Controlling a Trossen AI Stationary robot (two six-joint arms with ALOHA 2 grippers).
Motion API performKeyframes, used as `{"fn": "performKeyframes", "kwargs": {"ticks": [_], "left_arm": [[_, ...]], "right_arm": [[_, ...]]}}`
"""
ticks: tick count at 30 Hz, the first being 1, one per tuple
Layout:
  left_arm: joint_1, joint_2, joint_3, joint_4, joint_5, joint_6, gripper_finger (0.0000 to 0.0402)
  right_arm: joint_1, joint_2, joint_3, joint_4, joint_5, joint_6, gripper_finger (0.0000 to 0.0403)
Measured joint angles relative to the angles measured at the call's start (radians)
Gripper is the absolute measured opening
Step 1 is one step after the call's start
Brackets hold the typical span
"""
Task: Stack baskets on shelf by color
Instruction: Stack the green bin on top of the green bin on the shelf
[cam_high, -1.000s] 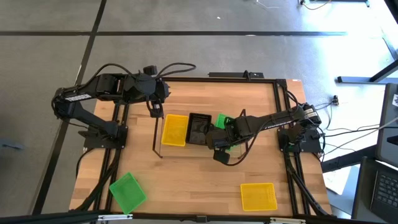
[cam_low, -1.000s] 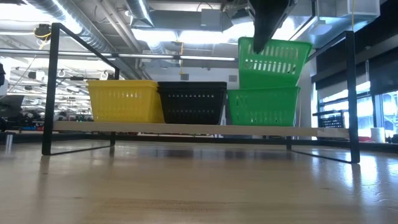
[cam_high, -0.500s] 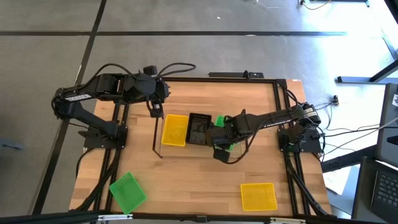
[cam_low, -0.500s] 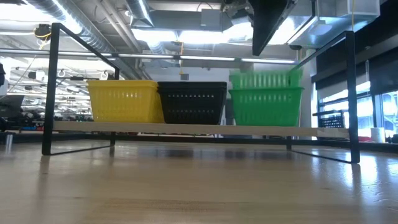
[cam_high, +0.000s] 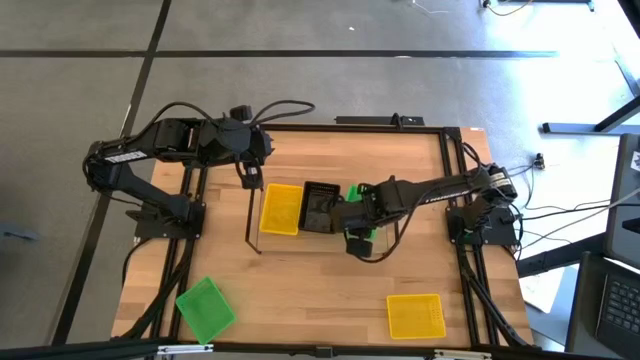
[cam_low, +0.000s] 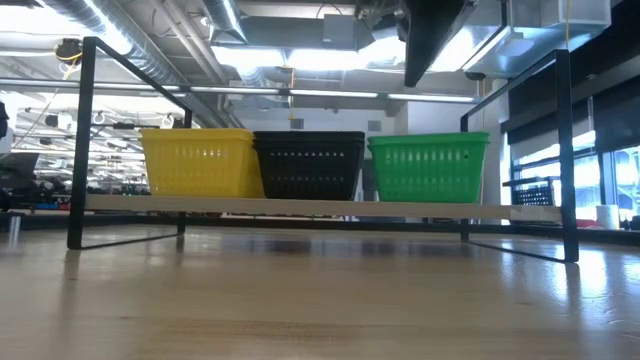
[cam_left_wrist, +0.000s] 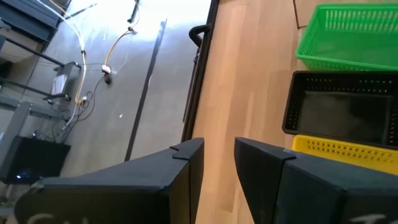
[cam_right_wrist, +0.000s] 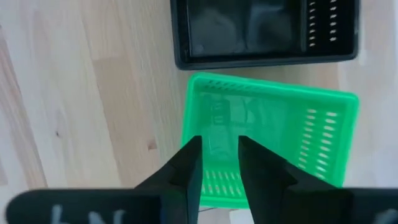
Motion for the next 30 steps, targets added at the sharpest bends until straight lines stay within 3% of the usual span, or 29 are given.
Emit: {"fn": "performKeyframes", "kwargs": {"ticks": [11,17,25,30], "left_arm": [[0.000,0.000,0.000,-0.157,0.004,-0.194,0.0082],[0.000,-0.010,0.000,-0.191,0.137,-0.275,0.0082],[-0.002,-0.071,0.002,-0.302,0.163,-0.443,0.0082],[-0.036,-0.115,0.002,-0.366,0.215,-0.566,0.0082]], "right_arm": [[-0.001,-0.134,0.002,-0.009,0.074,-0.085,0.0100],[-0.003,-0.219,0.002,-0.009,0.076,-0.170,0.0100],[-0.003,-0.348,0.002,-0.009,0.142,-0.217,0.0100],[-0.003,-0.410,0.001,-0.026,0.084,-0.256,0.0100]]}}
